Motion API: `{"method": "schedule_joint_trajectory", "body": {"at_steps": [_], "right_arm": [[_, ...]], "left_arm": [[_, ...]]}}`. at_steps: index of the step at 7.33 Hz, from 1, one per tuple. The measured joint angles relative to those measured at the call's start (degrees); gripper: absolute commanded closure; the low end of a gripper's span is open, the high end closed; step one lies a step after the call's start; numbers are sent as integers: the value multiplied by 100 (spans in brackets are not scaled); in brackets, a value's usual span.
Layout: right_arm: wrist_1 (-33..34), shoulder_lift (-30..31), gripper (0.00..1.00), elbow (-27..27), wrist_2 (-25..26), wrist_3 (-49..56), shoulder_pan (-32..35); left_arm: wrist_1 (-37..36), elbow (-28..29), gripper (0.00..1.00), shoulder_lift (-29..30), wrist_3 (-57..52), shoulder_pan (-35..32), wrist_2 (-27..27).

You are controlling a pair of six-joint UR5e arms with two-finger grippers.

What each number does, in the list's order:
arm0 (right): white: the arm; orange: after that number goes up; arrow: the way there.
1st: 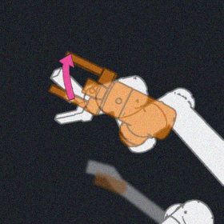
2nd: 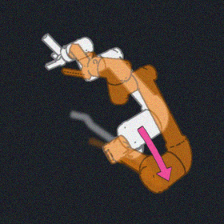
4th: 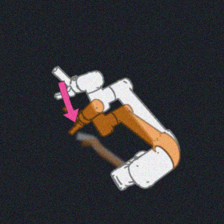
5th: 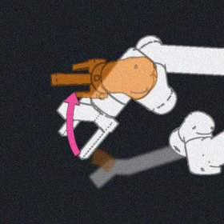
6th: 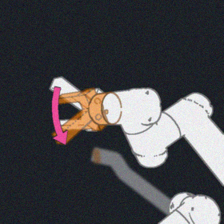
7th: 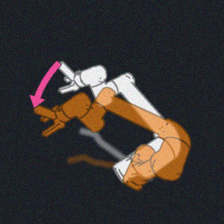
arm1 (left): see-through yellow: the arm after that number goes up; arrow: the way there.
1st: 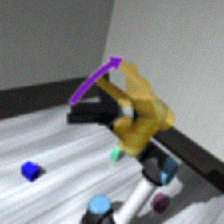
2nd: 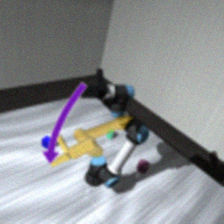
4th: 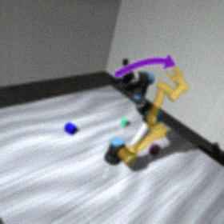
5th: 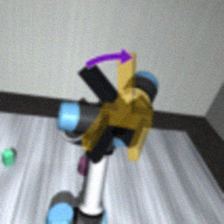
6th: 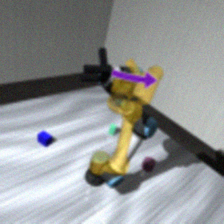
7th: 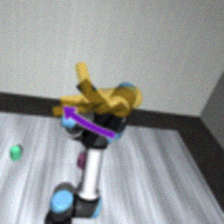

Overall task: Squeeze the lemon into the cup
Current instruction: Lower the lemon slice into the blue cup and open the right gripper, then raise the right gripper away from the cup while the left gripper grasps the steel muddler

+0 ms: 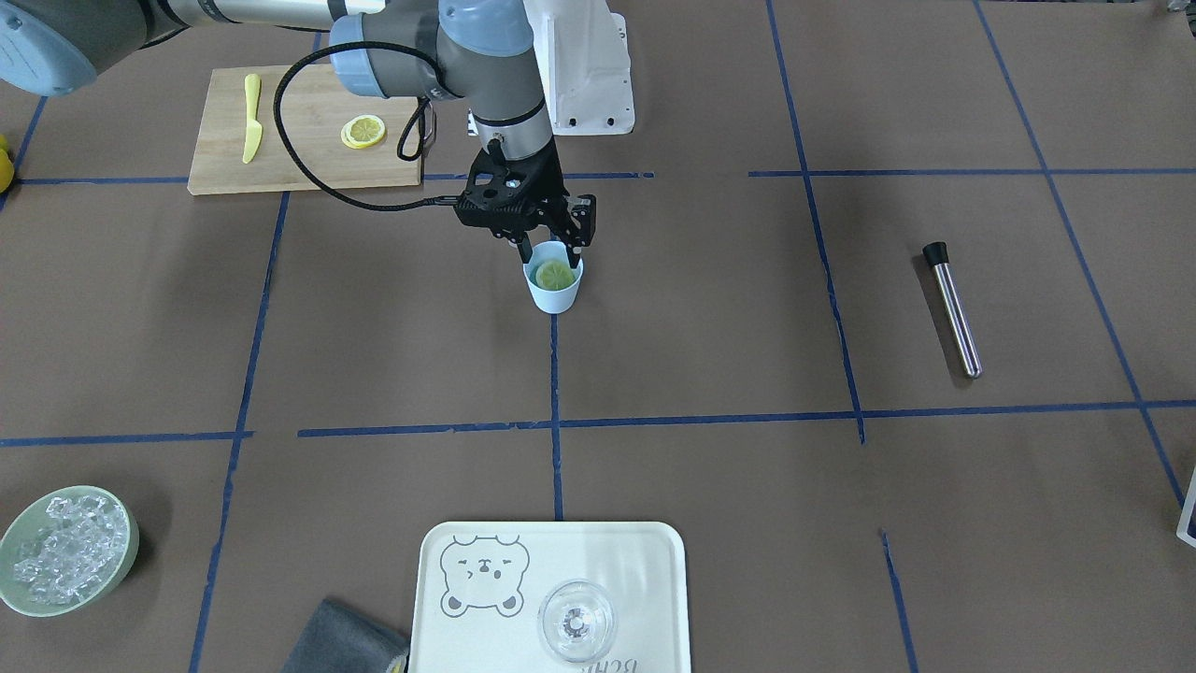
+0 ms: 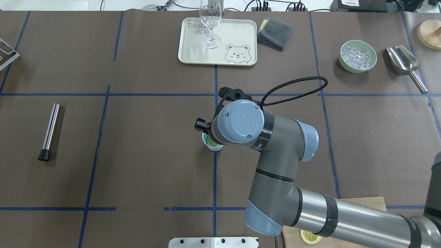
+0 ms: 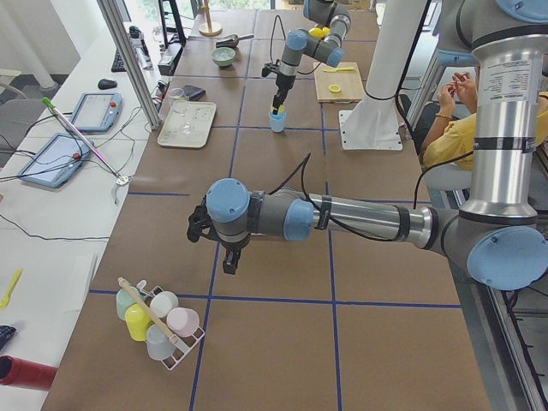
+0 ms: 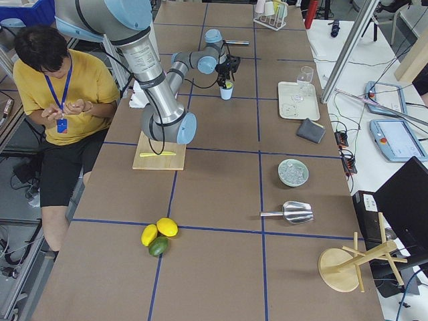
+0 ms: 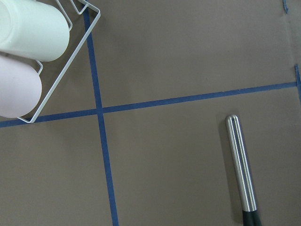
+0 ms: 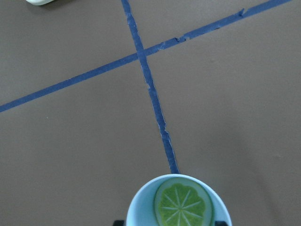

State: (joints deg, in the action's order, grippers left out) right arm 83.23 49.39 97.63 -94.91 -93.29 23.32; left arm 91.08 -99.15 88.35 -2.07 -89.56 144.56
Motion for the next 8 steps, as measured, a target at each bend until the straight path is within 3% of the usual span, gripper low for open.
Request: {"method": "schedule_joint_trajectory", "body": {"at_steps": [3,4,6,7,8], "right_arm": [[-10,37,25,99,-320,26,147],[-12,211,25,320,-579,58,339],[-22,863,25,1051,-813,346,715],[-25,1186,0,1358,-973,443,915],[-28,1473,0,1582,-1192,532,1113]], "left_arm": [[558,176,0,33,2,131,-9],[1063,315,0,53,152,388,-22],[2252,440,0,40,1436,1207,-284],[2933,447,0,15,2374,1700,-617],[3362,436,0,16,3226,2225,-912]]}}
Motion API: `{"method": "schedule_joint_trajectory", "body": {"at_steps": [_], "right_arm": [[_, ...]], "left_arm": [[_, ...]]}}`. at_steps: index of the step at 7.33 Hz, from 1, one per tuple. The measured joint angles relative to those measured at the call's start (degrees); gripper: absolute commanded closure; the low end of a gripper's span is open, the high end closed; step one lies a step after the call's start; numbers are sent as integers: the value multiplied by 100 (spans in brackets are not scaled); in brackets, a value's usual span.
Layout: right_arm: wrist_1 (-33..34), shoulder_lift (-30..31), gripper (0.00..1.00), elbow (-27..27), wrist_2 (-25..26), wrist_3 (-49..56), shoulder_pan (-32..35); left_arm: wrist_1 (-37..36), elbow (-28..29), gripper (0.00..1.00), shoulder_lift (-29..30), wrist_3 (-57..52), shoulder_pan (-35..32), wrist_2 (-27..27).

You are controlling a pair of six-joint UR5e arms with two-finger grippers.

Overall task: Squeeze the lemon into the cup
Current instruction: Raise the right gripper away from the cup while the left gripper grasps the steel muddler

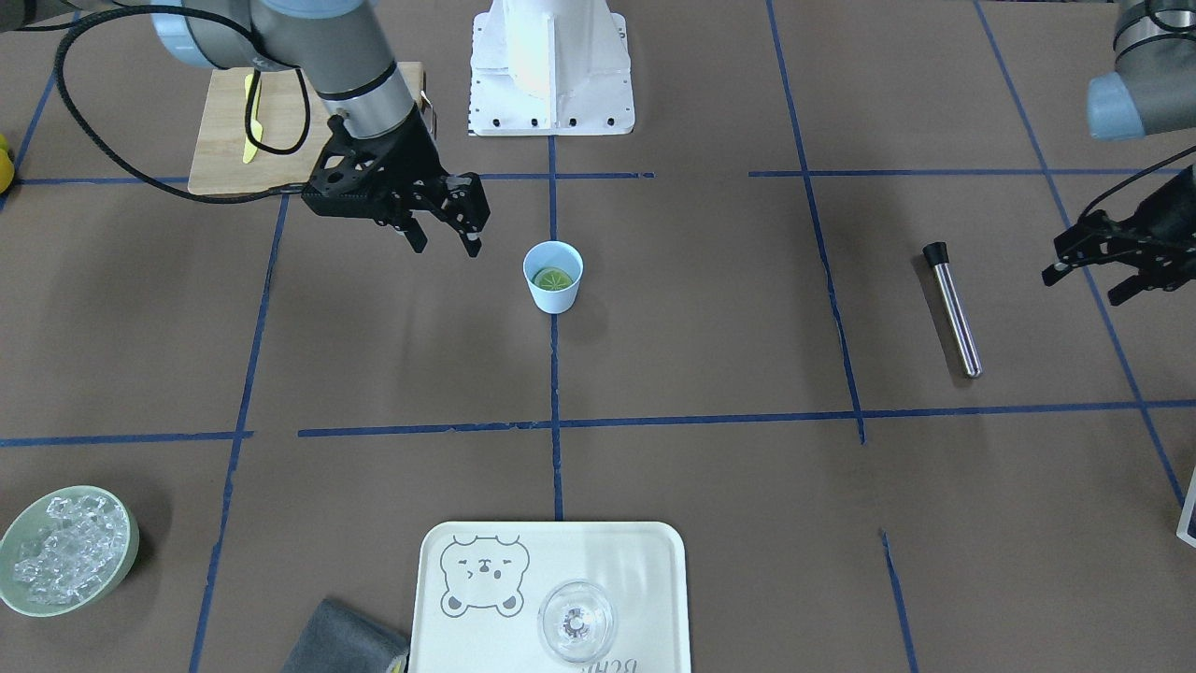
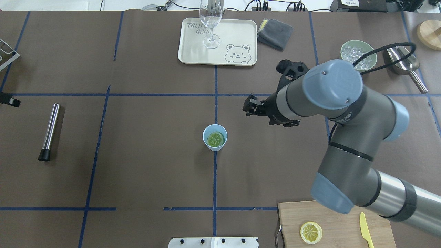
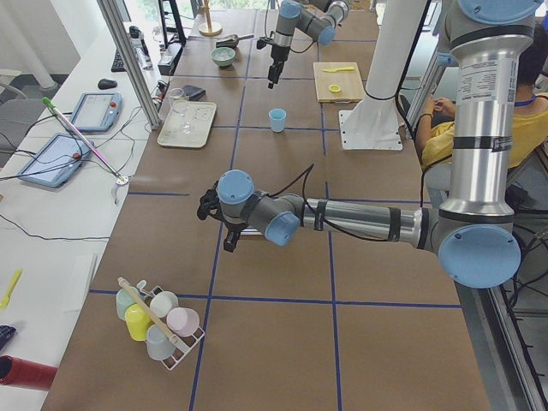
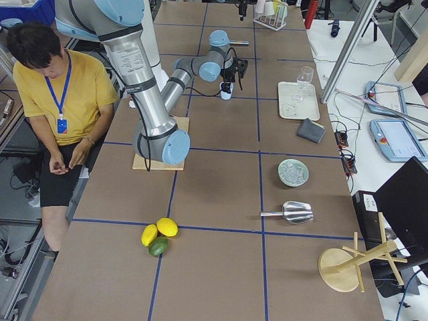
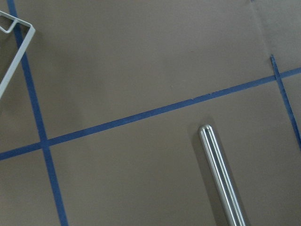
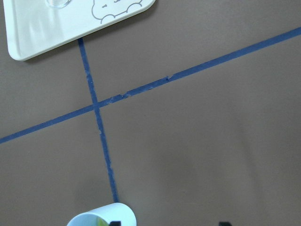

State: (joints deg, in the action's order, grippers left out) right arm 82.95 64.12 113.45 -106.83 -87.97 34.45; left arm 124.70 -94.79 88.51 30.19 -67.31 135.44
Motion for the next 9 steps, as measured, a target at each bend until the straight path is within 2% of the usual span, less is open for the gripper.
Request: {"method": "schedule_joint_trajectory", "body": {"at_steps": [3,6,8,9], "right_arm": [[-1,758,0,357,-327,539,498],[-4,1149,0,413,-502,1136,737],[-3,1170,0,398,-509,1175,741],[-5,1169,0,392,-512,1179,740]], "left_arm": [[264,117,0,112,1274,888,-544],[267,486,4,266,1598,1196,-1169],[121,777,18,537,1601,1318,-1224],[-140,832,38,693,1571,1440,-1229]]}}
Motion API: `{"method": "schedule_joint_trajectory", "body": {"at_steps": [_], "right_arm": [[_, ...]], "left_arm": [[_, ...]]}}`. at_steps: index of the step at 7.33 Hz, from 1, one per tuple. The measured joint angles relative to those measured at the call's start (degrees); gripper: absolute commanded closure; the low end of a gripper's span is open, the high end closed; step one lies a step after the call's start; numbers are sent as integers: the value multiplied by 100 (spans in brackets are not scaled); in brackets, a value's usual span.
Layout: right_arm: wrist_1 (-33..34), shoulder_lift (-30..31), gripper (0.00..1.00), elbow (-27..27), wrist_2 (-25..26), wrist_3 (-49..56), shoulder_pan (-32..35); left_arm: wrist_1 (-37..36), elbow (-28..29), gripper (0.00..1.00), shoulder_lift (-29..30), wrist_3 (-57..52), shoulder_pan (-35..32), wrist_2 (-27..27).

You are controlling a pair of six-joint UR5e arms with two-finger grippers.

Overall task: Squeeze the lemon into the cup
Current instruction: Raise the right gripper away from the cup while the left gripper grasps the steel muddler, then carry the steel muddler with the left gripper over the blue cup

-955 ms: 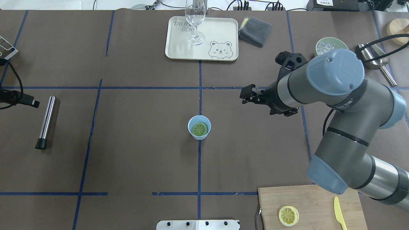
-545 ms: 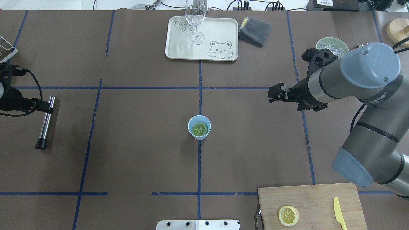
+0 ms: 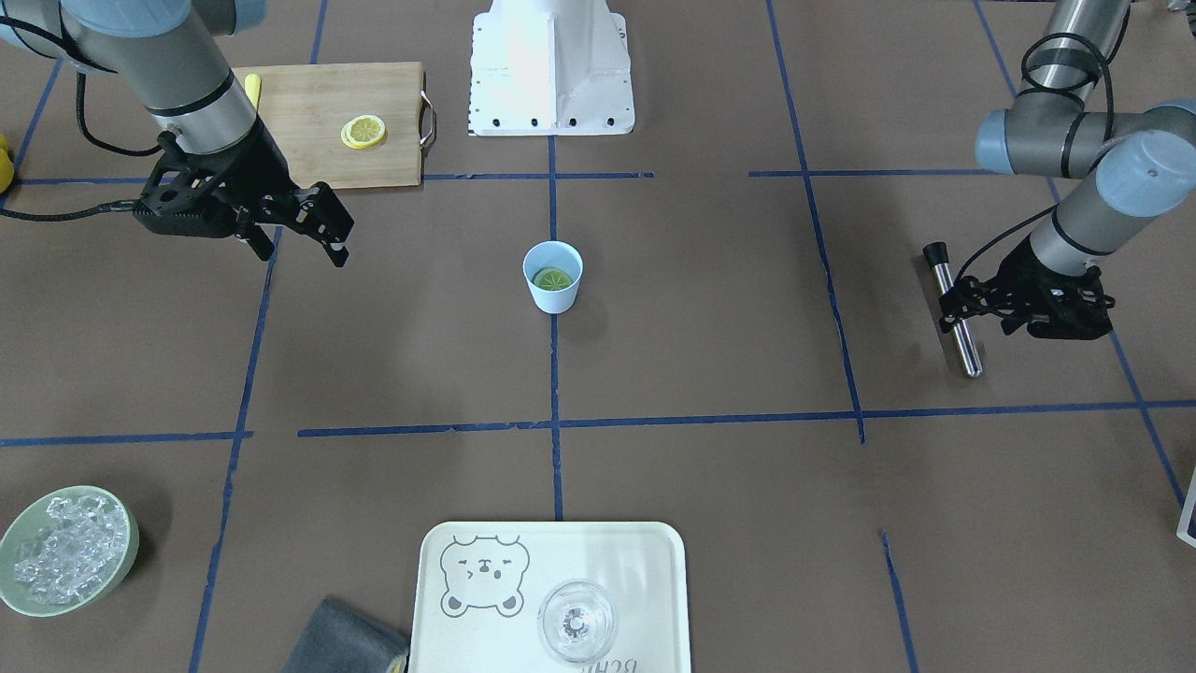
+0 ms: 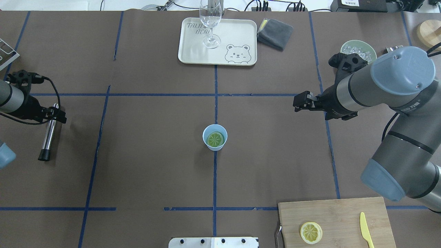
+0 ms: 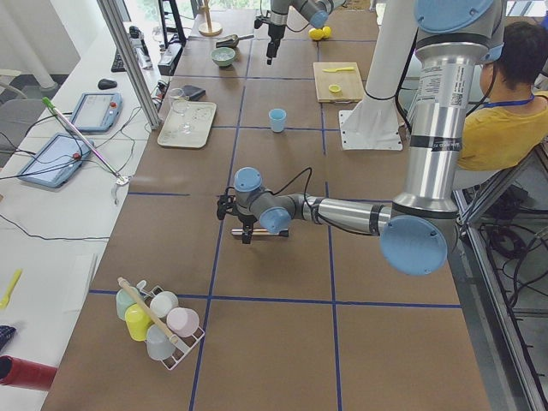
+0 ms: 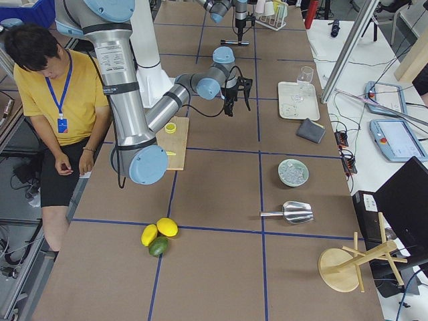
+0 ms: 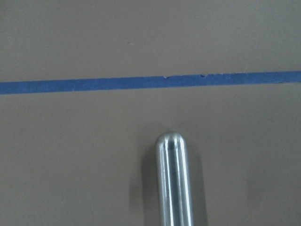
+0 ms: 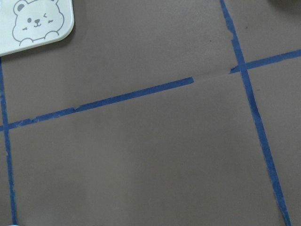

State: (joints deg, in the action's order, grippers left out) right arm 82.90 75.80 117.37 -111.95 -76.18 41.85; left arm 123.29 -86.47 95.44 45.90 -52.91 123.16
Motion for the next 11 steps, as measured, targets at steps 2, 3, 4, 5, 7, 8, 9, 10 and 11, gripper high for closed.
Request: {"method": "schedule_joint_trajectory", "body": {"at_steps": [2,3,4,5,7,8,9,10,11], "right_arm": [[4,-16,0,-12,0,-7,-4],[6,-24,0,-21,3,-24,-11],[6,-33,0,-33,5,-39,-14],[7,-34,0,-44,6,-49,-17],[5,-20,0,-71,6,-56,-19],[1,-18,0,-77,5,-49,-19],[-1,-19,0,-67,1,-38,-15],[-2,-15,0,-56,-1,-24,-8],[-2,3,0,-54,0,-7,-1]], "left_arm": [[-329,-25,100,106,-194,98,-1],[-376,-64,100,107,-282,93,-2],[-401,-136,100,95,-350,78,6],[-451,-222,100,97,-413,59,14],[-530,-335,100,104,-451,50,15],[-538,-449,100,112,-452,47,10],[-543,-711,100,121,-453,47,10],[-548,-1100,100,143,-436,60,-28],[-552,-1500,100,261,-392,79,-133]]}}
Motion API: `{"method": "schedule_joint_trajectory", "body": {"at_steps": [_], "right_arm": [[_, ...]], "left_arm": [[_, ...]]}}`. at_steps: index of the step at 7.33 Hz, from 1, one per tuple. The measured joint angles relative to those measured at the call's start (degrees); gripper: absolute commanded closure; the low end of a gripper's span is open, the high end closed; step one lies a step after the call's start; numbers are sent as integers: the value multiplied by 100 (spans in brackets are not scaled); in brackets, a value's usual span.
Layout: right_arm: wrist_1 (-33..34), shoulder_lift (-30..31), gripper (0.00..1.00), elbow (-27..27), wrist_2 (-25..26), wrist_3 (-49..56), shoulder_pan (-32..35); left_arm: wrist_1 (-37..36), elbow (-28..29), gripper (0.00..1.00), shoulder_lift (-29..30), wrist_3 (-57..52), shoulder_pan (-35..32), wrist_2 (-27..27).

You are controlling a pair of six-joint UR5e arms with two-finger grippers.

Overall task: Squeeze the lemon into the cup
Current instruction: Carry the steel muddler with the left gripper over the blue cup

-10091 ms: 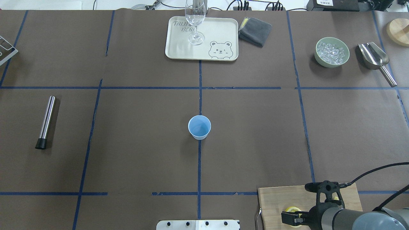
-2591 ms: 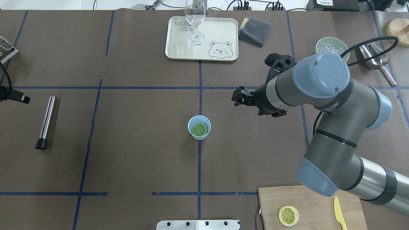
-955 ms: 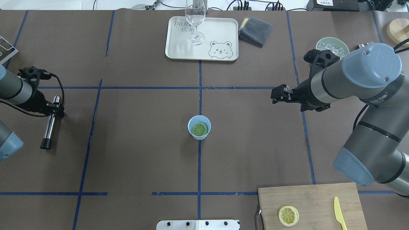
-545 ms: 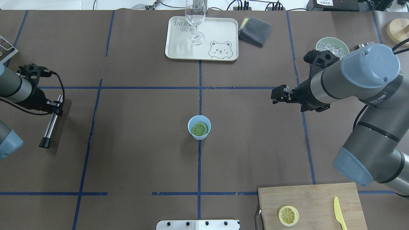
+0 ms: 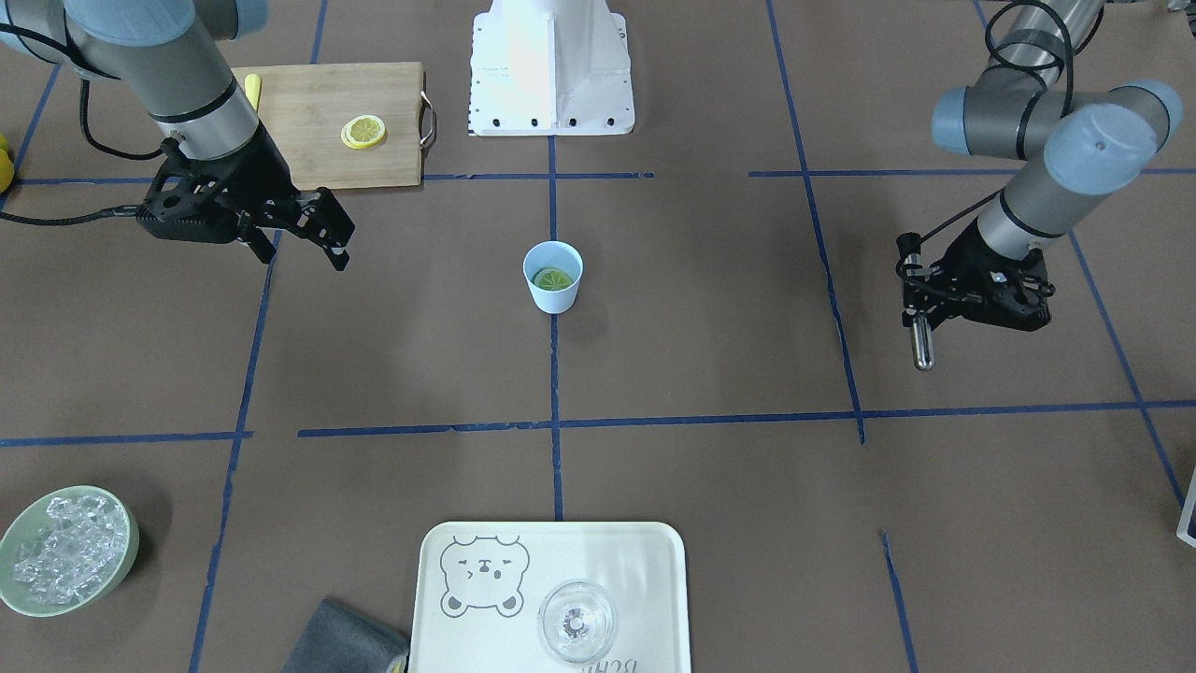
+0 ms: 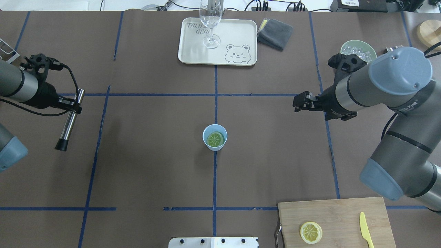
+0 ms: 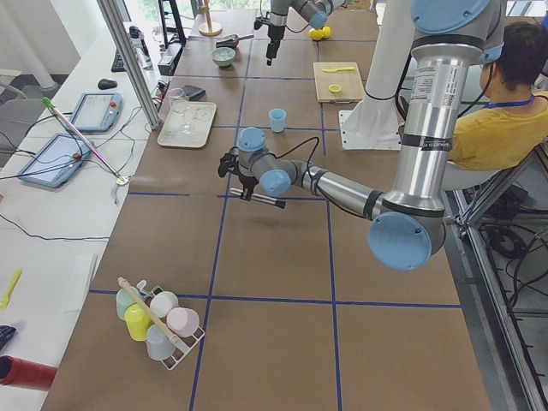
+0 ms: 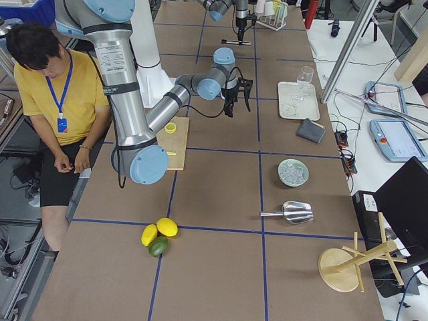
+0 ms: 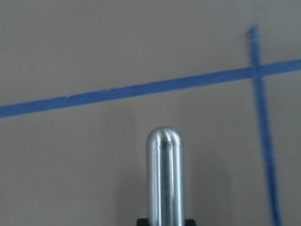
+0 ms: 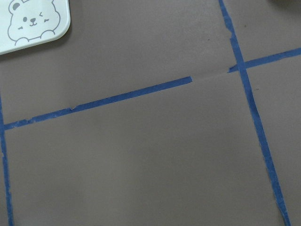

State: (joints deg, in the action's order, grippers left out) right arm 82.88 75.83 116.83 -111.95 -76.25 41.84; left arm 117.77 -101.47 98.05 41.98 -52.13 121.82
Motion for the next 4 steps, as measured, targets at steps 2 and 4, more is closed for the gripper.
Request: {"method": "schedule_joint_trajectory", "body": {"at_steps": [2,4], "right_arm": [[0,47,0,23,-36,36,80],[5,180,0,32,-173,285,299]], "left_arm": [[-20,-498,100,705,44,191,-322],[24,-807,100,1658,212,898,-1355]]}}
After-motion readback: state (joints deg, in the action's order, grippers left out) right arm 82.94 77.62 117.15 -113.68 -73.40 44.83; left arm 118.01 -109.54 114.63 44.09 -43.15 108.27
